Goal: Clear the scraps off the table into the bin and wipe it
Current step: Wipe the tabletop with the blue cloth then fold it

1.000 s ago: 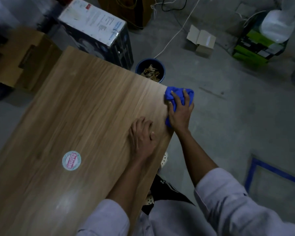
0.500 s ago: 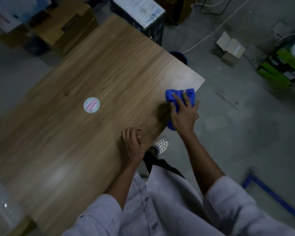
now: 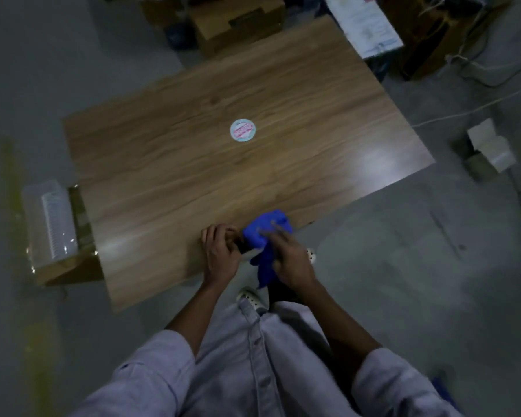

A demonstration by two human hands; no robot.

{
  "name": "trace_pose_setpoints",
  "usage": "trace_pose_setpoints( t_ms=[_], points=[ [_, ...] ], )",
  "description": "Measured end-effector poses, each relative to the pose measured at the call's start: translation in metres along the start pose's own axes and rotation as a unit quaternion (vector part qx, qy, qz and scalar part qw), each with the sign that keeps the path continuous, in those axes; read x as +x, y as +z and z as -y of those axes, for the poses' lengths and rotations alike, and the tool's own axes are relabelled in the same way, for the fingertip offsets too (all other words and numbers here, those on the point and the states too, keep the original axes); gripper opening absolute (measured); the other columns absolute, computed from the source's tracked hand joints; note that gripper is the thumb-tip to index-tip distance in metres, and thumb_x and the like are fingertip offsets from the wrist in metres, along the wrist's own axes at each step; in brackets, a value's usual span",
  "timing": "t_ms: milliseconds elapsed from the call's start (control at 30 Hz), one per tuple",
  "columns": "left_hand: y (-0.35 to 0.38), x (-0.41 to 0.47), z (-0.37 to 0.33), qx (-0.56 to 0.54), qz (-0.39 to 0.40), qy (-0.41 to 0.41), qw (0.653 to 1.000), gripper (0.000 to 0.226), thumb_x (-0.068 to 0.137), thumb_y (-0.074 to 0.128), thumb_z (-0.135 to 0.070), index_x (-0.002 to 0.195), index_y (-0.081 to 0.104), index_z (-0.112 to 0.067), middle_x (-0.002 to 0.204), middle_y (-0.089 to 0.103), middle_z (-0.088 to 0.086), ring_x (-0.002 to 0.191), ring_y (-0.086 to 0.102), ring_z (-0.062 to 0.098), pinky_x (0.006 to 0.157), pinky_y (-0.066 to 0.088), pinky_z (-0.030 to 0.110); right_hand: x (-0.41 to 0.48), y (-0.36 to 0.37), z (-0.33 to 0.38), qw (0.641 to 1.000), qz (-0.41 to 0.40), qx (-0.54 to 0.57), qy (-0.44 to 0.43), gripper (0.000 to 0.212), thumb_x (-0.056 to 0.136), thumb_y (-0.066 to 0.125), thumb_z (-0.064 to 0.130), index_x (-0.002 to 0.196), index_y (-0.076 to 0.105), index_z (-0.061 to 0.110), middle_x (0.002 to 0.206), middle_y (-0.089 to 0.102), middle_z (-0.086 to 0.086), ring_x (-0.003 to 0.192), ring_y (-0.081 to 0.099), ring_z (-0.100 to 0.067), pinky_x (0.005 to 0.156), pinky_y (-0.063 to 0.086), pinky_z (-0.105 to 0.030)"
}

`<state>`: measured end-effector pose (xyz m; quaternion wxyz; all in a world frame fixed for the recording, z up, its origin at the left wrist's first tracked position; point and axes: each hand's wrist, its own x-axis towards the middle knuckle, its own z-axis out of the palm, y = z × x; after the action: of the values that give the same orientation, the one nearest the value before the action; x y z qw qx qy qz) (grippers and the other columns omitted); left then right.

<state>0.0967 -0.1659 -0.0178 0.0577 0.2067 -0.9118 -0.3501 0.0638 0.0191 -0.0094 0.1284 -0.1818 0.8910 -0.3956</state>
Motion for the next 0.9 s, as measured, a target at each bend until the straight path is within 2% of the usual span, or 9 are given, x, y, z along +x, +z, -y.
trace_pose_setpoints(
  t_ms=[100, 167, 300, 400, 533, 600, 667, 733, 900],
  points=[
    [-0.012, -0.015, 0.019, -0.009, -0.034, -0.050, 0.998, 0.036, 0.071, 0.065, 0.004, 0.102, 0.066, -0.012, 0.101, 0.064, 0.007, 0.101, 0.051, 0.029, 0.085, 0.037, 0.035, 0.028, -0.039, 0.018, 0.989, -0.147, 0.007, -0.012, 0.063, 0.082, 0.053, 0.003, 0.140, 0.059, 0.027, 0.151, 0.051, -0.009, 0.123, 0.062, -0.029, 0.087, 0.051, -0.033],
    [-0.019, -0.029, 0.032, -0.012, -0.048, -0.077, 0.996, 0.035, 0.072, 0.069, 0.004, 0.102, 0.066, -0.014, 0.100, 0.064, 0.004, 0.100, 0.052, 0.029, 0.082, 0.036, 0.032, 0.050, -0.048, 0.013, 0.987, -0.155, -0.030, 0.013, 0.055, 0.090, 0.055, 0.004, 0.141, 0.060, 0.025, 0.154, 0.047, -0.012, 0.130, 0.055, -0.032, 0.091, 0.048, -0.035],
    [-0.039, -0.050, 0.052, -0.010, -0.081, -0.120, 0.989, 0.038, 0.067, 0.052, -0.002, 0.101, 0.065, -0.011, 0.100, 0.061, 0.007, 0.101, 0.051, 0.032, 0.081, 0.041, 0.040, 0.060, -0.005, 0.003, 0.974, 0.006, -0.192, 0.123, 0.057, 0.095, 0.056, 0.012, 0.150, 0.047, 0.026, 0.166, 0.018, -0.020, 0.141, 0.030, -0.055, 0.106, 0.040, -0.055],
    [-0.056, -0.060, 0.067, -0.035, -0.129, -0.171, 0.976, 0.039, 0.066, 0.056, 0.000, 0.102, 0.065, -0.010, 0.102, 0.062, 0.008, 0.102, 0.051, 0.030, 0.079, 0.043, 0.040, 0.035, 0.051, 0.032, 0.968, 0.080, -0.228, 0.071, 0.067, 0.095, 0.062, 0.014, 0.156, 0.036, 0.027, 0.168, 0.007, -0.020, 0.148, 0.006, -0.058, 0.112, 0.032, -0.062],
    [-0.071, -0.071, 0.078, -0.075, -0.181, -0.246, 0.949, 0.034, 0.068, 0.062, 0.005, 0.099, 0.066, -0.008, 0.102, 0.065, 0.012, 0.099, 0.056, 0.034, 0.078, 0.048, 0.043, 0.008, 0.103, 0.088, 0.954, 0.214, -0.185, -0.102, 0.068, 0.085, 0.063, -0.005, 0.148, 0.051, 0.018, 0.165, 0.022, -0.019, 0.147, 0.009, -0.061, 0.107, 0.043, -0.064],
    [-0.076, -0.077, 0.083, -0.086, -0.201, -0.277, 0.936, 0.028, 0.071, 0.058, -0.001, 0.097, 0.066, -0.006, 0.101, 0.066, 0.013, 0.097, 0.055, 0.035, 0.078, 0.047, 0.042, 0.010, 0.106, 0.107, 0.944, 0.273, -0.113, -0.146, 0.063, 0.080, 0.056, -0.011, 0.137, 0.062, 0.014, 0.153, 0.044, -0.023, 0.141, 0.033, -0.057, 0.102, 0.049, -0.061],
    [-0.082, -0.082, 0.089, -0.102, -0.218, -0.285, 0.928, 0.032, 0.070, 0.052, -0.011, 0.098, 0.066, -0.008, 0.101, 0.066, 0.012, 0.098, 0.056, 0.034, 0.080, 0.049, 0.044, 0.013, 0.091, 0.121, 0.963, 0.214, -0.059, -0.154, 0.063, 0.073, 0.053, -0.010, 0.128, 0.067, 0.016, 0.137, 0.060, -0.021, 0.116, 0.061, -0.052, 0.082, 0.058, -0.057],
    [-0.087, -0.087, 0.096, -0.108, -0.235, -0.293, 0.920, 0.035, 0.071, 0.053, -0.015, 0.102, 0.067, -0.010, 0.104, 0.066, 0.010, 0.102, 0.056, 0.032, 0.083, 0.051, 0.044, 0.016, 0.067, 0.126, 0.979, 0.099, -0.045, -0.172, 0.066, 0.074, 0.056, -0.010, 0.133, 0.062, 0.021, 0.142, 0.057, -0.013, 0.110, 0.065, -0.048, 0.075, 0.059, -0.054],
    [-0.095, -0.101, 0.105, -0.110, -0.292, -0.340, 0.887, 0.028, 0.077, 0.062, 0.005, 0.103, 0.068, -0.004, 0.106, 0.066, 0.016, 0.106, 0.052, 0.036, 0.078, 0.032, 0.024, 0.031, 0.040, 0.107, 0.962, -0.061, -0.131, -0.232, 0.056, 0.091, 0.056, -0.004, 0.138, 0.057, 0.025, 0.158, 0.042, -0.007, 0.150, 0.026, -0.040, 0.112, 0.038, -0.050]
  ],
)
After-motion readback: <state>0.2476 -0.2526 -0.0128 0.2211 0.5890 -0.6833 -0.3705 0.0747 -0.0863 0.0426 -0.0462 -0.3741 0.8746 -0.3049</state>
